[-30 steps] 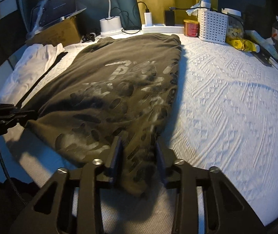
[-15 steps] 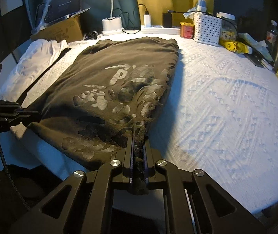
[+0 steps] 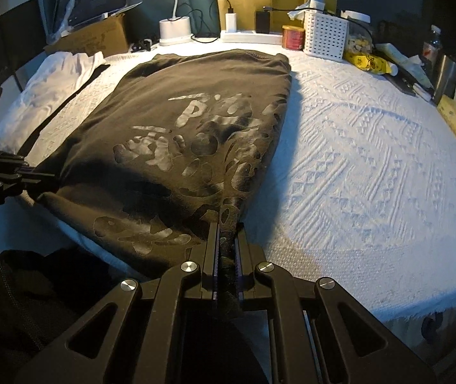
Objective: Fold small clothes
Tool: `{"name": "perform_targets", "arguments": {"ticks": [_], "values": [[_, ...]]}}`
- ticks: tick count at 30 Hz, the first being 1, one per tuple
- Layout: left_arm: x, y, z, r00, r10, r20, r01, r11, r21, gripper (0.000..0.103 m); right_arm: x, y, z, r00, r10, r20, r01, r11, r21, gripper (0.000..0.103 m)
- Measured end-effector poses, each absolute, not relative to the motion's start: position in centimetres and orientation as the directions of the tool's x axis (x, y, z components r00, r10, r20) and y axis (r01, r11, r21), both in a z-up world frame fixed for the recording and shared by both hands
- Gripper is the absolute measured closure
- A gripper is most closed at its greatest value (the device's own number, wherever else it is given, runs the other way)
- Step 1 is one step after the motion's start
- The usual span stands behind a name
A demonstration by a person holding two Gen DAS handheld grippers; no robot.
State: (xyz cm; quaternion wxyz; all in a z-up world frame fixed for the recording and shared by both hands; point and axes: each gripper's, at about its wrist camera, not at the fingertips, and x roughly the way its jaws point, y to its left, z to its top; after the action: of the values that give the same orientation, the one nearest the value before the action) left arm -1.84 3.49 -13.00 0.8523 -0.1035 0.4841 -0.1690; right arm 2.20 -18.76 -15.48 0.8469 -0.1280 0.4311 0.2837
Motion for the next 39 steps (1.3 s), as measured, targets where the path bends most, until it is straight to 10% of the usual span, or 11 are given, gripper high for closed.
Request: {"name": "perform_targets", "arguments": {"ticks": [4, 8, 39], "values": [[-1.8, 4.3, -11.7, 0.507, -0.372, -0.777, 0.191, 0.928, -0.320, 0.091, 2.7, -19.3, -15.2, 0.425, 0.391, -0.817, -0.609, 0.791, 0.062, 0.093], [-0.7, 5.3, -10.9, 0.549, -0.342, -0.763, 0.162, 0.939, -0.304, 0.045, 3.5, -19.5, -14.8, 0.425, 0.391, -0.816, -0.602, 0.796, 0.068, 0.072], [16.2, 9.2, -11.4, 0.623, -0.161, -0.766, 0.110, 0.987, -0.118, 0.045, 24.6, -17.4, -12.9, 0.503, 0.435, -0.746, -0.482, 0.859, 0.176, 0.071]]}}
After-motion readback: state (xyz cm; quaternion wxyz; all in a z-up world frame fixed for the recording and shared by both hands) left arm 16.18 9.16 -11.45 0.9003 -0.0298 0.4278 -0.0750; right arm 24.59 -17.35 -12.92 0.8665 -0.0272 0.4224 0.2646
